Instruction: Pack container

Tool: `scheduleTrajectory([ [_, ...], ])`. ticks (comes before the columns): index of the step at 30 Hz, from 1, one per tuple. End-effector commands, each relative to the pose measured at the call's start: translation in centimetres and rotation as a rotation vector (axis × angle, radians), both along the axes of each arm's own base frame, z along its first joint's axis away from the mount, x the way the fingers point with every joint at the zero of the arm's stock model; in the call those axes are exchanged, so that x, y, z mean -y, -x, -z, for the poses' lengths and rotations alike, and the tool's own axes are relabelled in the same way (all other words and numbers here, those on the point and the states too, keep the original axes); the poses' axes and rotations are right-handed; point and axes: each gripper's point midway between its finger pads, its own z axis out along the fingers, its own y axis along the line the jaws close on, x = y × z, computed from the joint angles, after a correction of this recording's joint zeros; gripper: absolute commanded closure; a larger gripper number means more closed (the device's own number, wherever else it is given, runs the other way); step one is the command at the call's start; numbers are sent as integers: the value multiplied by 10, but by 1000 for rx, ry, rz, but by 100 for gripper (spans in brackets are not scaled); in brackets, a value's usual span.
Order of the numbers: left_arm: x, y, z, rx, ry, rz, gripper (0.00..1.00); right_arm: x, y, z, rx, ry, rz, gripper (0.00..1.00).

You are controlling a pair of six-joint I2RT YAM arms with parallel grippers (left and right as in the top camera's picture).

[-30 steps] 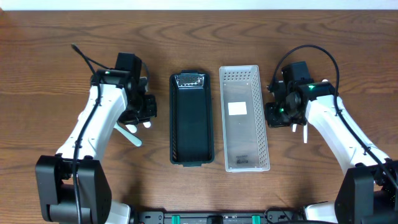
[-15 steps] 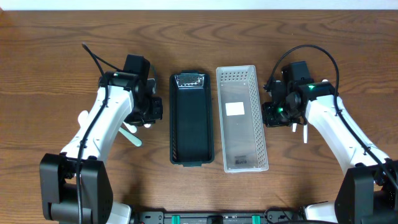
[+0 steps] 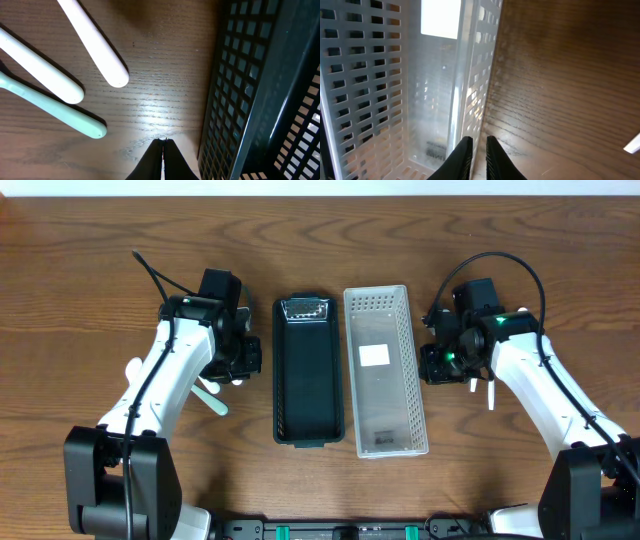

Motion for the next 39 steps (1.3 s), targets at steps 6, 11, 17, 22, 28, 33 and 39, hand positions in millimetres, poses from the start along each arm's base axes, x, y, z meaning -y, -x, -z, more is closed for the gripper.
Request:
scheduleTrajectory([
  [6,1,5,6,-24,-1,22,94,-17,-2,-6,16,-51,-42,85],
  [11,1,5,6,-24,-1,22,94,-24,-2,-6,26,-47,-58,84],
  [17,0,5,6,-24,-1,22,94,-27,-4,-7,27,-52,-44,83],
  [22,0,5,6,-25,-2,22,94,-16,-7,-3,32,10,-1,82],
  [28,-1,4,-7,-7,-3,45,94,21,-15,3,54,201,113,73],
  [33,-4,-4,-47,105,-14,50,88,41,-21,-19,94,256,160,58],
  [39,-12,13,-98,241,-24,43,29,63,-27,-89,203,277,232,20],
])
